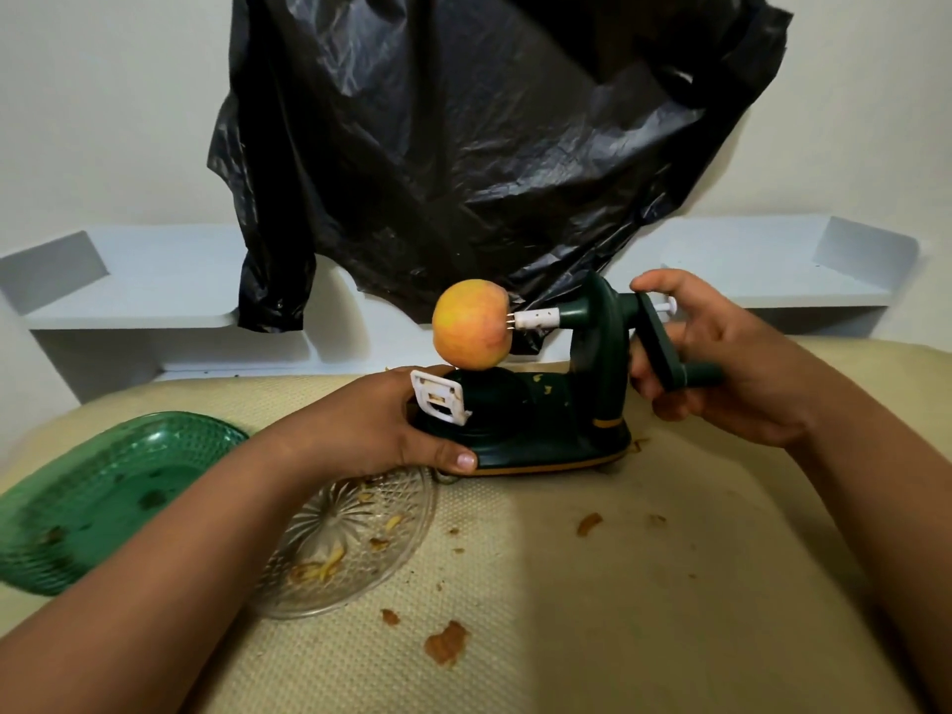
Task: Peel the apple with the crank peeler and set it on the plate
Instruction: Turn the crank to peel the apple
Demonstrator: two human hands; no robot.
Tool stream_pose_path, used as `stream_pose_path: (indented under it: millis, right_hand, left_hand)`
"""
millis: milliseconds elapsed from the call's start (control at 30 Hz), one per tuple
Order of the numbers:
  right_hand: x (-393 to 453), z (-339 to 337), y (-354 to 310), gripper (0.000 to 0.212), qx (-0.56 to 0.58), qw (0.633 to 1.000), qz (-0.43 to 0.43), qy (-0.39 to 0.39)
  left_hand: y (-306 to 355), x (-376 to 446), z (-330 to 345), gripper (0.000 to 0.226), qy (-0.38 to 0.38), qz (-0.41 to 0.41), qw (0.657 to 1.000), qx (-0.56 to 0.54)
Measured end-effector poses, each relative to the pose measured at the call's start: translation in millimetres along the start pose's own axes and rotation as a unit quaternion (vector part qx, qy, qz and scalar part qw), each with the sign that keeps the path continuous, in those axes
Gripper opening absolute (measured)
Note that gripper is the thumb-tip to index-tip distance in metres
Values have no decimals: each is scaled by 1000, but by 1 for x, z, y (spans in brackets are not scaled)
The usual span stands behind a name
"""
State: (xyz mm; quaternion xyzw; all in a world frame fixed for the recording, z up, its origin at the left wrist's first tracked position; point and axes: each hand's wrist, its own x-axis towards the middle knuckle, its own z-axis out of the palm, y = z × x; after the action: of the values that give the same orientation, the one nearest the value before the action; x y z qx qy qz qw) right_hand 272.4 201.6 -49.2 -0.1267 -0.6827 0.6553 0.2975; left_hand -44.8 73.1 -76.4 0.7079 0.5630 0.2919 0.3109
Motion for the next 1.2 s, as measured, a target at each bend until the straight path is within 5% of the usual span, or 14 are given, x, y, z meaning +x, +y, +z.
stream_pose_path:
  millis: [233,467,833,1033,1200]
  right_hand:
    - [-3,3,-4,71,-136,989,-17,50]
    - [-2,7,1,53,-182,970,-79,139]
    - [11,29,8,23,-50,966,-85,238]
    - [20,34,5,14,107,960,-16,257]
    - [19,35,8,31,166,949,166,212]
  left_hand:
    - [6,-1,1,68,-2,-5,1000,8]
    - [8,-2,1,70,3,-11,1000,11]
    - [9,-2,3,75,8,-13,999,35]
    - [7,-1,2,96,34,-38,997,58]
    - [6,2,3,97,30,-48,997,49]
